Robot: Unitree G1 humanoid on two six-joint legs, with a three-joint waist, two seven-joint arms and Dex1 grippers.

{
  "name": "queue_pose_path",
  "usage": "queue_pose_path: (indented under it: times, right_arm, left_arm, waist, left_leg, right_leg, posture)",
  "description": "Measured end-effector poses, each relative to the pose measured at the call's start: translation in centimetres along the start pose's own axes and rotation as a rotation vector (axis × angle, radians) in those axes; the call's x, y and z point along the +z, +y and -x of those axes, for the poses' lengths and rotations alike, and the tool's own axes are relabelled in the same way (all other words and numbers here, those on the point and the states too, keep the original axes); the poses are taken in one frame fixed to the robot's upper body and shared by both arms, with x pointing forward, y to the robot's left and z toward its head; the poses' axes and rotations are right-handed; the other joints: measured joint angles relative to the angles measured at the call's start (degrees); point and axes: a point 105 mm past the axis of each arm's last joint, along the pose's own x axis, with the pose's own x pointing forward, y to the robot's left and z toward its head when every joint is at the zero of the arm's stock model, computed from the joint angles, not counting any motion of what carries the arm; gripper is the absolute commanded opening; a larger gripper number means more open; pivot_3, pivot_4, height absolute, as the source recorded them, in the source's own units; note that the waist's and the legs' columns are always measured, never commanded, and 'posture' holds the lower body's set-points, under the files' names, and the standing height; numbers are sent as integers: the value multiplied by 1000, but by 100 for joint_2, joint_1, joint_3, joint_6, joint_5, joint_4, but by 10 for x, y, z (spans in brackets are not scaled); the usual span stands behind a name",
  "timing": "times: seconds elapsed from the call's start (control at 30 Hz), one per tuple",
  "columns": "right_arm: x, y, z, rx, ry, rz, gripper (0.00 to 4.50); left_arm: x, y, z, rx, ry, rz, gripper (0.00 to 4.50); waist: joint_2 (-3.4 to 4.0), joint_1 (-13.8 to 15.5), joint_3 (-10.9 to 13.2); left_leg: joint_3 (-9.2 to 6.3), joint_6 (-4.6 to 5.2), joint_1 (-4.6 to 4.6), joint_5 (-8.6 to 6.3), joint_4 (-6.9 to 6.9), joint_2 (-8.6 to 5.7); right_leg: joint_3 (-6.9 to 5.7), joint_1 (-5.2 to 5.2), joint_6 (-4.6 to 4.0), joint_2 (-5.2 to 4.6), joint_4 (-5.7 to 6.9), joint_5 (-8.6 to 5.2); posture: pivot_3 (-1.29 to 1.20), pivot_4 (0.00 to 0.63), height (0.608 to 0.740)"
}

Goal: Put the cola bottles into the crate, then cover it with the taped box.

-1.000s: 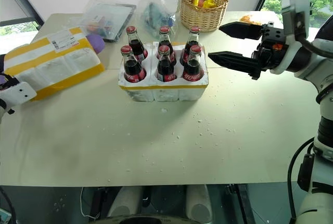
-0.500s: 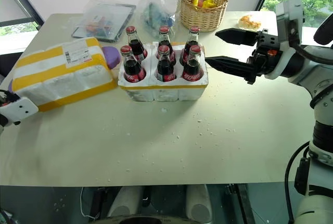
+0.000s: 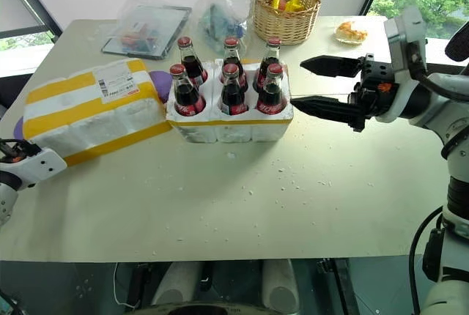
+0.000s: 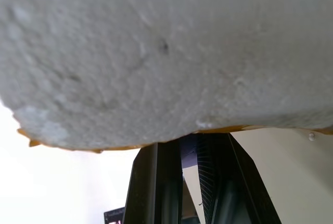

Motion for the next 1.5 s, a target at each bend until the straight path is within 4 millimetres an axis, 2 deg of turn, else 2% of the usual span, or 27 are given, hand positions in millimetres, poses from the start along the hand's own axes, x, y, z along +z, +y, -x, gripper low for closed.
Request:
queue_pose_path:
  times: [0.17,0.2,0.27,0.37,0.4,0.57,0.7,0.97,1.2,1.4,1.5]
  right_arm:
    - [-2,7,-2,27,13,7,4500]
    - [-2,7,-2,28,13,9,4500]
    - [-1,7,-2,23,13,11,4500]
    - [-1,7,-4,20,10,15,4500]
    - [-1,7,-4,20,10,16,4500]
    - [-2,7,-9,18,-6,8,4500]
    - [-3,7,-12,24,-3,3,4500]
    - [-2,5,-11,22,-7,1,4500]
    - [-1,4,-9,20,-10,4,4500]
    - [1,4,-5,5,-21,16,4500]
    - [-1,3,-4,1,-20,9,4500]
  left_arm:
    - [0,0,0,-3,-1,0,113]
    - [0,0,0,-2,-2,1,940]
    - [1,2,0,3,-7,4,1693]
    - [2,4,0,10,-8,4,3197]
    - [2,4,1,11,-9,3,3291]
    - [-3,2,11,-3,0,-10,3291]
    - [-6,4,11,4,8,-16,3291]
    - [-19,7,-22,33,35,-16,3291]
    - [-5,3,-51,37,-9,-31,3291]
    - [-1,-2,-57,18,-31,-44,3291]
    - [0,2,-59,38,-40,-38,1912]
  waist:
    - [0,7,0]
    - [0,7,0]
    - [-1,9,0]
    - [0,7,0]
    - [0,7,0]
    - [-2,-4,-1]
    - [-2,20,-2]
    - [-7,19,-5]
    - [-11,21,-8]
    - [-13,8,-9]
    - [-13,15,-9]
  left_leg:
    - [0,0,-1,0,1,0]
    - [0,0,-1,0,1,0]
    - [0,0,-1,0,1,0]
    - [-1,0,-1,0,1,0]
    - [-1,0,-1,0,1,0]
    - [0,0,0,0,0,1]
    - [0,0,0,0,1,0]
    - [-1,0,2,0,3,-1]
    - [-1,1,3,0,7,-3]
    - [-2,0,4,0,6,-2]
    - [-1,0,4,0,7,-3]
  right_leg:
    - [0,0,0,0,0,0]
    - [0,0,0,0,-1,0]
    - [1,0,0,0,-1,0]
    - [0,0,0,0,-1,0]
    - [0,0,0,0,-1,0]
    - [1,0,-1,0,-1,0]
    - [1,2,-1,-1,-3,0]
    - [-2,6,1,0,-2,0]
    - [-2,8,6,1,3,3]
    - [-2,8,7,1,4,4]
    - [-2,8,7,1,3,4]
  posture:
    - [0,150,737]
    - [0,150,737]
    - [0,150,737]
    - [0,150,737]
    - [0,150,737]
    - [0,150,737]
    - [0,150,737]
    - [0,150,737]
    - [0,150,737]
    - [0,150,737]
    - [0,150,737]
